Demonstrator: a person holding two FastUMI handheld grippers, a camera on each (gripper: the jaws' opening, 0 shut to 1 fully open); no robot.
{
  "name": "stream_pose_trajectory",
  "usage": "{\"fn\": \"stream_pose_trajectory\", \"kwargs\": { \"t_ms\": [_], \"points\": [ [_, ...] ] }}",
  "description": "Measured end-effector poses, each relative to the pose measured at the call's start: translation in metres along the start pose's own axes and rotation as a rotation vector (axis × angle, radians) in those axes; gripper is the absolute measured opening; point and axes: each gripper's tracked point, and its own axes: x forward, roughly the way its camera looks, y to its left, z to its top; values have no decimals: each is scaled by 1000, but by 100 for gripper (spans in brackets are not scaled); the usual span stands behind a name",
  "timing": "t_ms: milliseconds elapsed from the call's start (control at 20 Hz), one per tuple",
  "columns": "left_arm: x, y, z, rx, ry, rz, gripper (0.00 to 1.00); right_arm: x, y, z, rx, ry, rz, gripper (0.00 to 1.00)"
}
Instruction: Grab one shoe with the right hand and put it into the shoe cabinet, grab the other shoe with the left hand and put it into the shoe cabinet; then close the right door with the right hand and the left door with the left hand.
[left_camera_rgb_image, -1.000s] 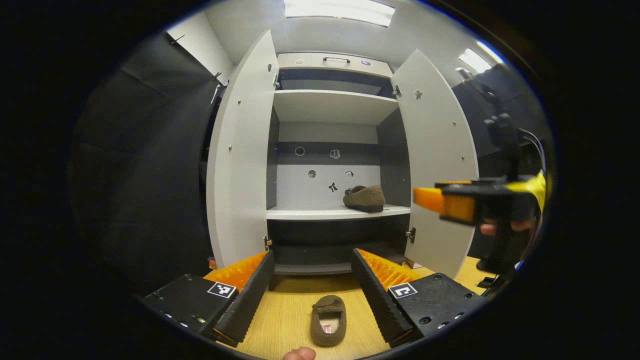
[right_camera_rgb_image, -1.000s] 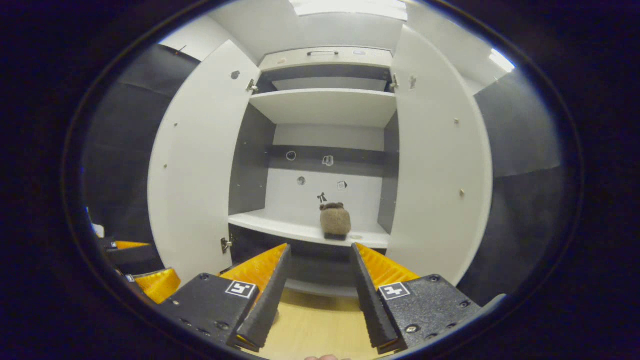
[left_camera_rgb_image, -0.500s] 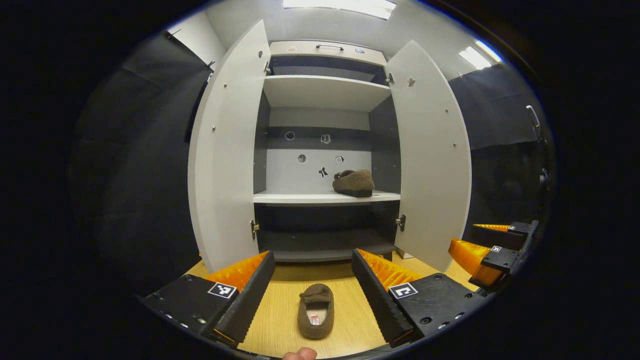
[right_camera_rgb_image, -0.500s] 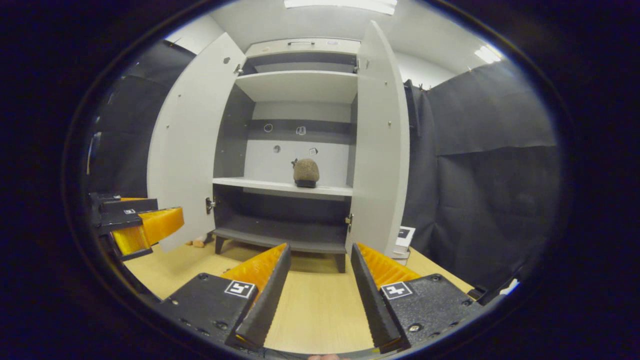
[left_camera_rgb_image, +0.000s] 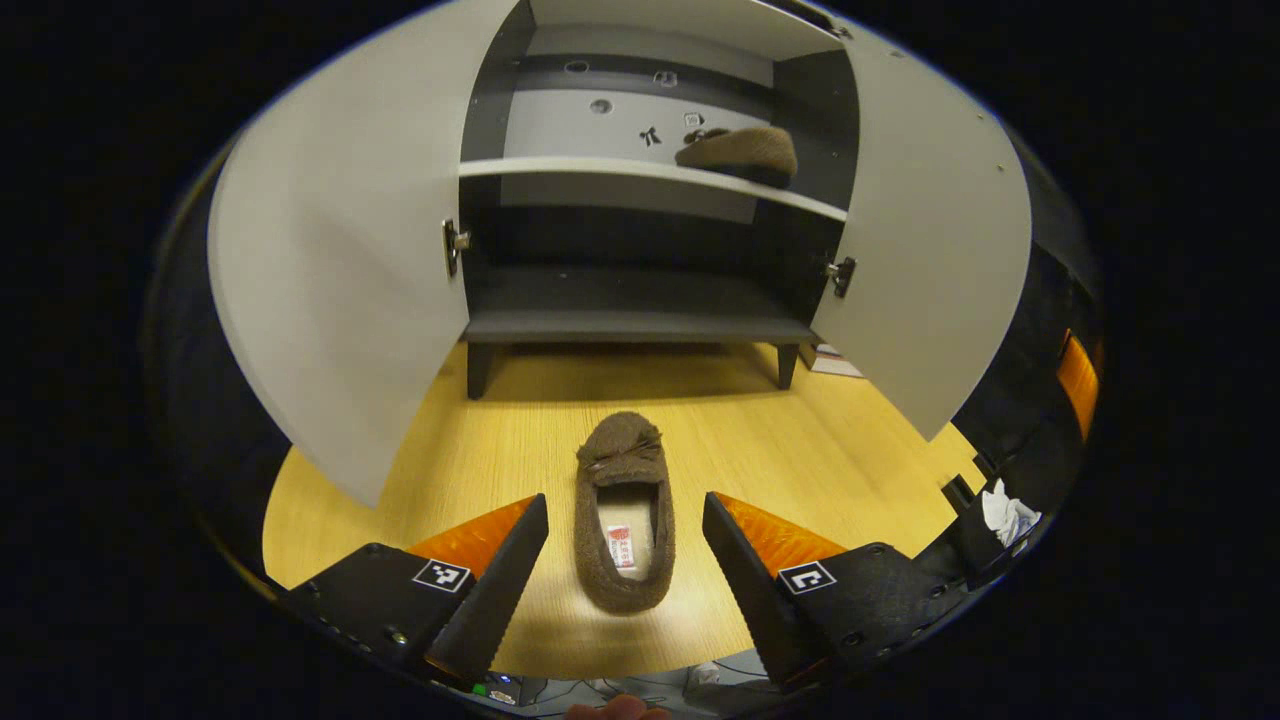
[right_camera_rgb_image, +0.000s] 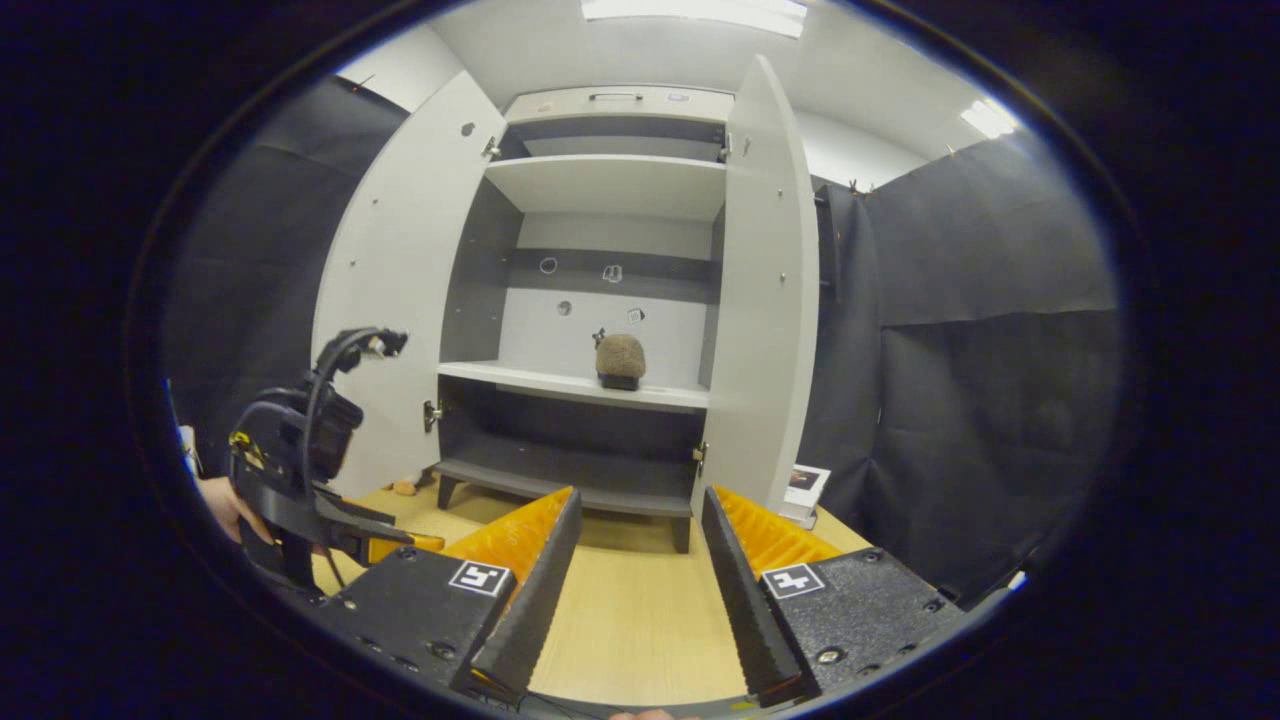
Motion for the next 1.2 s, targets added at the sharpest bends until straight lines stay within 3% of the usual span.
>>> {"fn": "stream_pose_trajectory", "kwargs": {
  "t_ms": [300, 350, 650, 750, 1050, 1150, 1200],
  "points": [
    [57, 31, -35, -115, 104, 54, 96, 6, -13, -7, 8, 39, -39, 77],
    [66, 35, -35, -134, 102, 55, 96, 8, -15, -6, 4, 39, -46, 81],
    [110, 46, -38, -174, 70, 92, 95, 19, -16, -1, 0, 45, -54, 77],
    [122, 47, -34, -173, 50, 83, 95, 24, -15, 0, 9, 47, -53, 81],
    [139, 47, -32, -185, 5, 77, 93, 32, -13, -4, -10, 59, -55, 77],
    [141, 40, -30, -205, -11, 50, 81, 34, -11, -5, -11, 62, -46, 78],
    [143, 36, -29, -214, -17, 37, 65, 35, -9, -6, -12, 66, -43, 78]
  ]
}}
